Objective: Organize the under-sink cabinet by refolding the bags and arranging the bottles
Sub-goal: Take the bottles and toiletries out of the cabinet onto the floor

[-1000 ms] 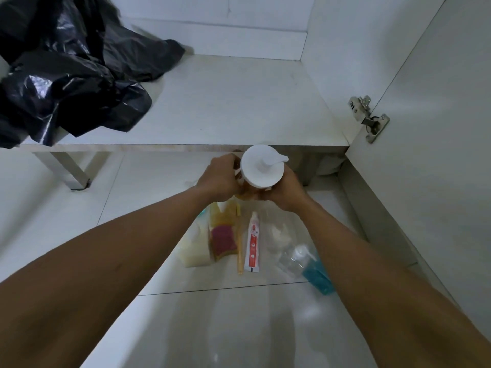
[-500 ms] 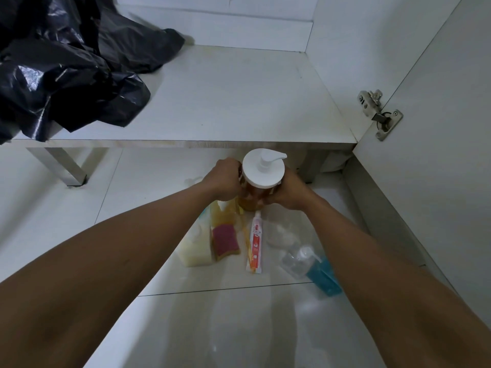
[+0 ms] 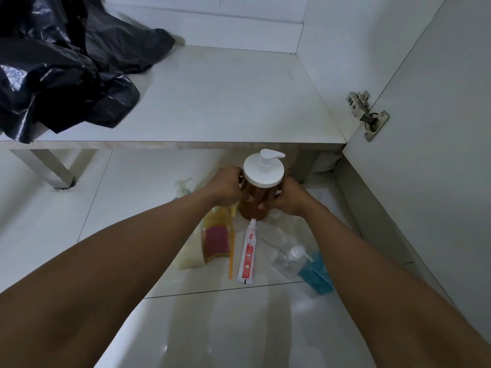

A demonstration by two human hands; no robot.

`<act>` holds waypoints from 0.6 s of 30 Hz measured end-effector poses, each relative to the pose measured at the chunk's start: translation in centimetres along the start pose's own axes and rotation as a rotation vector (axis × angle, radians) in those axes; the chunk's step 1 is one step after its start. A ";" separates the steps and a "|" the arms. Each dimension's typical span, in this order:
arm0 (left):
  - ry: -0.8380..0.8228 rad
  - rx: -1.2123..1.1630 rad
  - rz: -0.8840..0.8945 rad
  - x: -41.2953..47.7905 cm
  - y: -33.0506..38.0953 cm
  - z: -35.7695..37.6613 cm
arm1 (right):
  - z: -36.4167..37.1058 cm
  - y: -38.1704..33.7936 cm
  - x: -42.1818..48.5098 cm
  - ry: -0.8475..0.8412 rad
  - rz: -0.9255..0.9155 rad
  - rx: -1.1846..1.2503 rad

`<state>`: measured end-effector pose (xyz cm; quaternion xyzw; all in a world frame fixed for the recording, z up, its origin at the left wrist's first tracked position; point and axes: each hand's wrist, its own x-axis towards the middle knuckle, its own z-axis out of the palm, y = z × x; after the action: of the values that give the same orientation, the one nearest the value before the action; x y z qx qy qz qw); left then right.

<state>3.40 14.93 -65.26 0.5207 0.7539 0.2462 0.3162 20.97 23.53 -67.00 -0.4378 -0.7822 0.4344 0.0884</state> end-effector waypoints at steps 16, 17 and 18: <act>0.163 0.323 -0.092 -6.5 5.6 -21.0 | -10.1 -21.2 0.7 0.117 0.077 -0.547; 0.204 0.361 -0.092 -6.9 5.4 -23.2 | -9.4 -23.4 1.4 0.136 0.025 -0.543; 0.255 0.404 -0.093 -7.2 4.8 -25.5 | -8.5 -25.5 2.2 0.142 -0.033 -0.541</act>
<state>-10.38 8.76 -42.99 0.5029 0.8447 0.1393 0.1191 8.50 24.24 -43.11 -0.4620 -0.8687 0.1762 0.0301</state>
